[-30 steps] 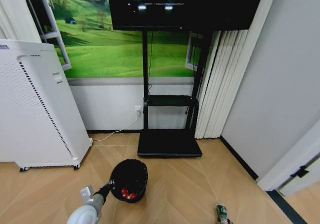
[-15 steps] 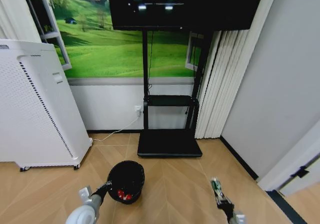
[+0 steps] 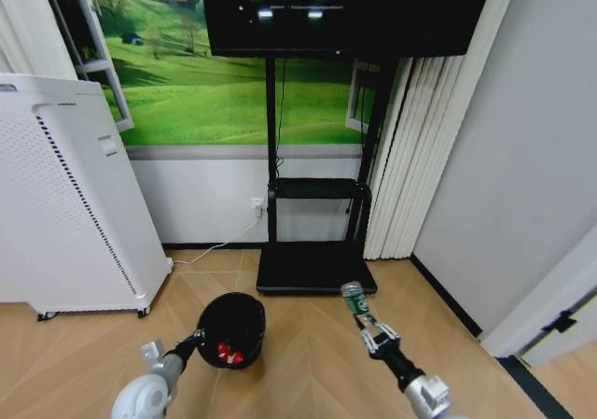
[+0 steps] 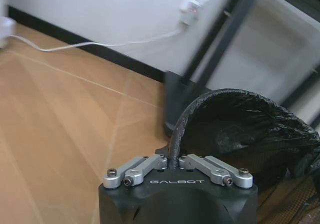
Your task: Pick up the trash bin and place the garbage on the floor into it.
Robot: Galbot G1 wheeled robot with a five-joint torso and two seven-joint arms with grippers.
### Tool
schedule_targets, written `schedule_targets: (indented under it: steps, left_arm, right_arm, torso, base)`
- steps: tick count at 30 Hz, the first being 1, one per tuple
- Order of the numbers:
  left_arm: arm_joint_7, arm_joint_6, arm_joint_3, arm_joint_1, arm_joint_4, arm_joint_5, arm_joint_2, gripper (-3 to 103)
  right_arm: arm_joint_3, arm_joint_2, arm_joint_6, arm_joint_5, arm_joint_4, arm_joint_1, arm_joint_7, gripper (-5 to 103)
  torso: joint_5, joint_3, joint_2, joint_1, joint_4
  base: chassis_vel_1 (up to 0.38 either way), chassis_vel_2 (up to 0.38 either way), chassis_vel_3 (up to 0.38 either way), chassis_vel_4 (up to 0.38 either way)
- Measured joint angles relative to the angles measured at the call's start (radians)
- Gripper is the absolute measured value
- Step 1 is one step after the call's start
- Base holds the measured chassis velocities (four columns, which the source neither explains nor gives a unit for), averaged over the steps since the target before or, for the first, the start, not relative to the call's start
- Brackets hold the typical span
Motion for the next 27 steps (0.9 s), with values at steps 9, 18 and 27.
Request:
schedule_targets:
  steps: [9, 18, 27]
  left_arm:
    - [0.069, -0.006, 0.081, -0.019, 0.057, 0.029, 0.010, 4]
    - [0.081, -0.017, 0.197, -0.086, 0.100, -0.012, 0.021, 4]
    - [0.112, -0.009, 0.292, -0.123, 0.104, -0.010, 0.036, 4]
  right_arm:
    - [-0.113, -0.036, 0.049, -0.084, -0.013, -0.016, -0.037, 24]
    - [-0.293, -0.121, 0.032, -0.127, 0.032, 0.022, -0.065, 24]
    - [-0.366, -0.167, 0.042, -0.130, 0.037, 0.055, -0.101, 24]
  torso:
    - [0.0002, 0.000, 0.000, 0.000, 0.0001]
    - [0.0000, 0.000, 0.000, 0.000, 0.0001]
    - [0.0000, 0.000, 0.000, 0.000, 0.0000]
  base:
    - [0.000, 0.000, 0.000, 0.000]
    - [0.000, 0.000, 0.000, 0.000]
    - [0.000, 0.000, 0.000, 0.000]
